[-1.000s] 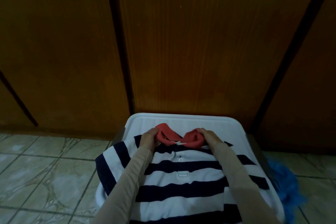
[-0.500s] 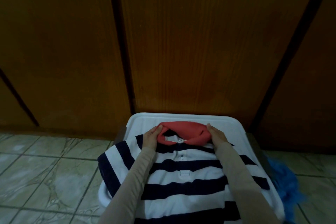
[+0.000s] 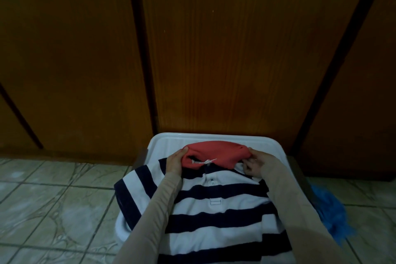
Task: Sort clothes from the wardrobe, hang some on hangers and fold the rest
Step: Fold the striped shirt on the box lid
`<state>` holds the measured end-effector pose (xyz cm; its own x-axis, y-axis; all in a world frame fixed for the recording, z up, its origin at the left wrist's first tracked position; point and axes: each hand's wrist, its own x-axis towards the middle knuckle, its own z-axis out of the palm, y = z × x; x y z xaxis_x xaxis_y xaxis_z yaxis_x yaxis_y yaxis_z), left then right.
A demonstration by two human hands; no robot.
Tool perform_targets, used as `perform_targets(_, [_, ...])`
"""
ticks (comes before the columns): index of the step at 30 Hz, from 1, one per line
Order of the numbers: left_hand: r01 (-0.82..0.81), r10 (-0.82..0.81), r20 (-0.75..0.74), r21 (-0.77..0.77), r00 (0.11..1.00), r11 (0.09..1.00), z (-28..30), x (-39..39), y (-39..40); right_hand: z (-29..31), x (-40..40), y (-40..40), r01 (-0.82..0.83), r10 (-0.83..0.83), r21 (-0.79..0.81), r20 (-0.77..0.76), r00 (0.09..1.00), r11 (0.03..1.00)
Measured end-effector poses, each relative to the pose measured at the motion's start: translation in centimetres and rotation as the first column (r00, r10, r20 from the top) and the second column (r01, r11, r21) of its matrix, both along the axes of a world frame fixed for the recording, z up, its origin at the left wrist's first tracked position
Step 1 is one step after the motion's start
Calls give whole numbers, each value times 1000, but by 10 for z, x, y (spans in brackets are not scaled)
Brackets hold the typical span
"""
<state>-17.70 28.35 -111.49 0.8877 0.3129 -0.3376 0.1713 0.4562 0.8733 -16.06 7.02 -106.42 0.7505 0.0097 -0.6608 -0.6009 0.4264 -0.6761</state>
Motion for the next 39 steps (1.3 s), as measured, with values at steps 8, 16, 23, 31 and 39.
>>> perform_targets(8, [-29, 10, -91, -208, 996, 978, 5, -2, -2, -7, -3, 0, 28, -29, 101, 3, 1000, 994])
perform_targets(16, [32, -34, -50, -55, 998, 998, 4, -3, -1, -5, 0, 1, -24, 20, 108, 39, 999, 994])
perform_targets(23, [96, -141, 106, 349, 984, 932, 2, -6, -9, -7, -3, -8, -51, 238, -609, 230, 944, 792])
perform_targets(31, [-61, 3, 87, 676, 996, 734, -2, -15, -27, -6, -10, -8, 46, 539, -994, -13, 842, -96])
perform_targets(39, [-98, 85, 58, 787, 995, 609, 25, -2, -25, 3, -5, -9, 14, 528, -993, -49, 848, -114])
